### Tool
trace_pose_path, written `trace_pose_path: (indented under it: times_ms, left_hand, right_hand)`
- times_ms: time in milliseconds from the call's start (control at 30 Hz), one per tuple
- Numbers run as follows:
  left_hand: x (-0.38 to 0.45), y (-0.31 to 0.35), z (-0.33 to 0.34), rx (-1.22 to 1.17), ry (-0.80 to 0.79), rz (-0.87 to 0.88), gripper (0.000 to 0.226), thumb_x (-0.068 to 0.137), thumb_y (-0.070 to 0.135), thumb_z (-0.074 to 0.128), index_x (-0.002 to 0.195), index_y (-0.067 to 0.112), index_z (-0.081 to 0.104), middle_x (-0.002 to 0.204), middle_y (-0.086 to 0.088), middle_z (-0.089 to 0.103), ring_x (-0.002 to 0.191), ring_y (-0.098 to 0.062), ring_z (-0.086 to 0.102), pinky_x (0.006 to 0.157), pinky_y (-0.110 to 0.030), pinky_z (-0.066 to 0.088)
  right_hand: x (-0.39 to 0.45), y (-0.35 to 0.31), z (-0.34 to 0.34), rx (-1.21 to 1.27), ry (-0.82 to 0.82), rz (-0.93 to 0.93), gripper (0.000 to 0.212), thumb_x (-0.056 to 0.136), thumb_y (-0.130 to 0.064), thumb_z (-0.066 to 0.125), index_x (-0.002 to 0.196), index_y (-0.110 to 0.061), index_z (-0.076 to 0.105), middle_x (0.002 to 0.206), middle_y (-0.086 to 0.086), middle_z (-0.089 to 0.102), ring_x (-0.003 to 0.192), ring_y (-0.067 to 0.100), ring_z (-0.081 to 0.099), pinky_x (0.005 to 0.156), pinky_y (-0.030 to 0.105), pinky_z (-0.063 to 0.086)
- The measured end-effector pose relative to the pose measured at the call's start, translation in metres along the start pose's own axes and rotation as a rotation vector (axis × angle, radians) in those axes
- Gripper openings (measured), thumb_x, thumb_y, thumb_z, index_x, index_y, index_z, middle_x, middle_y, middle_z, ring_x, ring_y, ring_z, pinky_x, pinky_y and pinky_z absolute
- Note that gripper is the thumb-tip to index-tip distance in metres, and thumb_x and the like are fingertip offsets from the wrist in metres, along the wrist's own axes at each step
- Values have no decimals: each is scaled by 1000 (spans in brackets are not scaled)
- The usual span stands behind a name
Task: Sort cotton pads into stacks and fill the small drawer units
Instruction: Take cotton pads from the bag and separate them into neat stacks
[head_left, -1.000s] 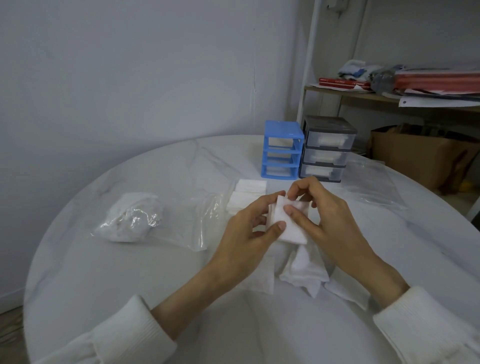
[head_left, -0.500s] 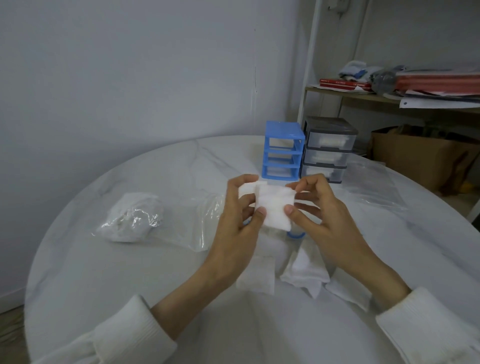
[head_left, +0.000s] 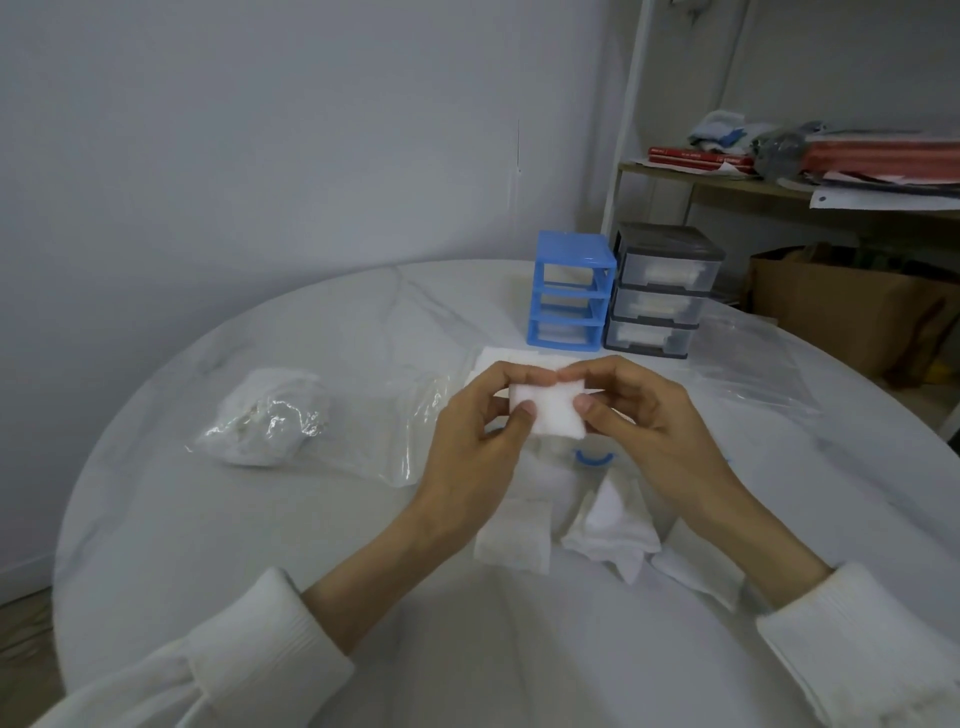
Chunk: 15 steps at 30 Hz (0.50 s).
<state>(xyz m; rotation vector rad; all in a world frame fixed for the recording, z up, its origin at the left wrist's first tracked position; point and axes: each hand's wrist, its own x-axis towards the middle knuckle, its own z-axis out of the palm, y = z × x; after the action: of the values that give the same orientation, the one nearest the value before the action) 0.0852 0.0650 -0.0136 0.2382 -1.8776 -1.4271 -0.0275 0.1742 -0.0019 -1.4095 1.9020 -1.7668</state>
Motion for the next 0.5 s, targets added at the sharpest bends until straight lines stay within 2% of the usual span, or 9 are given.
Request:
trace_pose_path:
  times_ms: [100,233,267,333,433,500]
  left_hand:
    - [0,-1,-1,86,53,25,36,92,-3,48,94,32,59,102,6,63,86,-10,59,69,-14,47]
    - [2,-3,-5,161,145,49,40,92,-3,47,95,35,56,106,10,59,90,-10,56,72,-20,49]
    - [3,-3,-6,163,161,48,39,92,-5,46,96,33,56,106,9,58,90,-11,56,71,-18,48]
    - [5,-3,-8,166,188,53,38,91,-7,44,99,28,57,108,6,59,89,-13,55,69,-17,48]
    - [7,-4,-10,176,232,57,37,90,-7,43,102,24,58,108,3,60,89,-16,56,74,-26,50]
    - [7,-6,-10,178,248,51,37,90,-7,43,103,24,58,107,2,60,89,-18,56,75,-30,51]
  right_hand:
    - [0,2,-1,-81,-1,5,24,88,-5,60,92,-27,65,100,-9,67,89,7,62,79,17,51]
    - [-3,-2,-3,-317,-100,-96,22,84,-2,64,83,-24,65,85,-14,66,81,2,60,72,13,49]
    - [-4,-2,-3,-433,-172,-155,18,83,-5,65,83,-23,66,83,-14,65,80,3,60,72,14,49]
    - [-7,-2,-1,-662,-355,-234,5,82,-25,63,85,-24,67,81,-15,64,81,5,56,74,17,45]
    - [-11,-1,4,-824,-495,-253,26,81,-53,59,95,-32,65,90,-20,61,89,1,50,85,15,32]
    - [-12,-1,5,-853,-518,-263,29,80,-56,60,100,-35,63,95,-21,58,90,-4,45,89,16,26]
